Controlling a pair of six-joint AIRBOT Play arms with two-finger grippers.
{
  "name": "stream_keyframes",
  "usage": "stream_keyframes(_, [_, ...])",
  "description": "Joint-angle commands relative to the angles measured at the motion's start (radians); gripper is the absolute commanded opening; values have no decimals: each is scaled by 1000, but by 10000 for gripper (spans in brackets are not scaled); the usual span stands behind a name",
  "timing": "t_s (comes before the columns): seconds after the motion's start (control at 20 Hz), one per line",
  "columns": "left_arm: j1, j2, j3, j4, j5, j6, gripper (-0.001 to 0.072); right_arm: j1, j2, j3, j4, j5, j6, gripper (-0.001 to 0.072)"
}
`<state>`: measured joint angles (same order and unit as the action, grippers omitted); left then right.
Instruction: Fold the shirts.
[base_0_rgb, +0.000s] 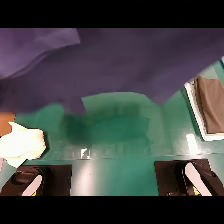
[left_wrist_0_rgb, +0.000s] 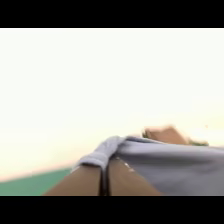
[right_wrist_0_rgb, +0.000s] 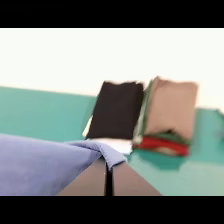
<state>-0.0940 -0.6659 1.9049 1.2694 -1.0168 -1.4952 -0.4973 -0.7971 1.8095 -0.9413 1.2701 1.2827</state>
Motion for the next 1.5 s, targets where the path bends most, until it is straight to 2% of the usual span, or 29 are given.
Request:
stream_keyframes(0.0, [1, -5, 76, 151, -61, -68, 20, -78, 17, 90, -3, 36, 39, 16])
stream_keyframes(0.1, [1, -57, 37, 236, -184, -79, 21, -76, -8, 90, -1, 53, 55, 15])
stream_keyframes(0.25, [1, -186, -77, 237, -283, -76, 22, -12, -119, 90, -5, 140, 77, 15])
stream_keyframes(0.35, [1, -298, -193, 189, -266, -75, 22, 76, -234, 90, -36, 210, 90, 15])
stream_keyframes(0.55, [1, -539, -373, 113, -174, -66, 23, 269, -508, 90, -295, 322, 156, 15])
stream_keyframes(0.65, [1, -671, -392, 113, -122, -66, 22, 318, -641, 73, -327, 352, 160, 15])
stream_keyframes(0.85, [1, -829, -391, 111, -5, -40, 22, 340, -804, -66, -326, 204, 178, 15])
stream_keyframes(1.05, [2, -861, -388, 111, 66, -35, 21, 335, -871, -74, -308, 55, 183, 15])
stream_keyframes(1.15, [1, -860, -374, 111, 2, 14, 22, 328, -871, -52, -312, 53, 169, 15])
stream_keyframes(1.3, [1, -860, -399, 111, -131, 19, 22, 301, -863, -54, -365, 142, 145, 15])
stream_keyframes(1.45, [1, -860, -496, 102, -150, 19, 22, 286, -827, -158, -397, 161, 137, 15])
